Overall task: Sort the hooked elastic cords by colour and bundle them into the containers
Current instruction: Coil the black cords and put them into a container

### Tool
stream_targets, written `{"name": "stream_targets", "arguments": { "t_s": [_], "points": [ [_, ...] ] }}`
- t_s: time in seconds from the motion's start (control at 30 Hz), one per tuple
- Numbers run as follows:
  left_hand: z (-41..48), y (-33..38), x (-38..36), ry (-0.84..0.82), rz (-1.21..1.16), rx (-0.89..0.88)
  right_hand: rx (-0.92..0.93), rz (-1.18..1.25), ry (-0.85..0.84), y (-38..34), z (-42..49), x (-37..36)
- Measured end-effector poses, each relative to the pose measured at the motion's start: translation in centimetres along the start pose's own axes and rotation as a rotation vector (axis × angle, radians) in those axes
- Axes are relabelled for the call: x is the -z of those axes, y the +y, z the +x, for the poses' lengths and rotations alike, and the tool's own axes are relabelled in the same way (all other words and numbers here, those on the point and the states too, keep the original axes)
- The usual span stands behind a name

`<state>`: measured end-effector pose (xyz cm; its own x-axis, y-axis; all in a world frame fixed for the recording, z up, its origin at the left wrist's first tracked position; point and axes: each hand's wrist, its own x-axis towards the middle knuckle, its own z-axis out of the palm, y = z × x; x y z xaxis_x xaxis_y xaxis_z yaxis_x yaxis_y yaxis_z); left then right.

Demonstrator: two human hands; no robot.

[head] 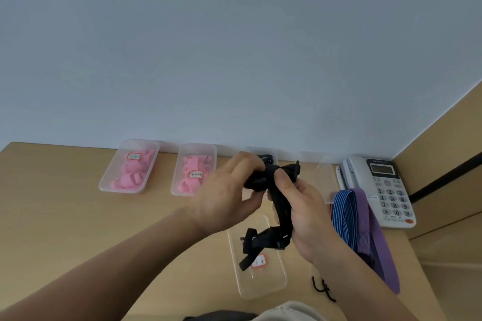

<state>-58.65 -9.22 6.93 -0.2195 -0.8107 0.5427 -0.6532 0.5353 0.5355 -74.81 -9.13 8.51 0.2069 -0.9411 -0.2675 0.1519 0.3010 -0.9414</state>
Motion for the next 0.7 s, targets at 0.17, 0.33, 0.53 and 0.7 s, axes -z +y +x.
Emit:
{"name": "stream_targets", "arguments": {
  "t_s": [0.17, 0.33, 0.53, 0.7],
  "points": [
    [0.4, 1.2, 2.1, -0.387, -0.659, 0.535, 0.062, 0.039, -0.097, 0.0, -0.9, 0.1],
    [0.6, 1.5, 3.4, -0.505, -0.890, 0.643, 0.082, -0.055, -0.099, 0.3, -1.6, 0.7],
    [0.4, 2.3, 3.1, -0.448, -0.858, 0.582, 0.076, -0.097, -0.098, -0.3, -2.1, 1.0],
    [-0.1, 2.9, 2.8, -0.214, -0.645, 0.525, 0.023, -0.135, -0.075, -0.3, -2.5, 0.9]
  ]
}}
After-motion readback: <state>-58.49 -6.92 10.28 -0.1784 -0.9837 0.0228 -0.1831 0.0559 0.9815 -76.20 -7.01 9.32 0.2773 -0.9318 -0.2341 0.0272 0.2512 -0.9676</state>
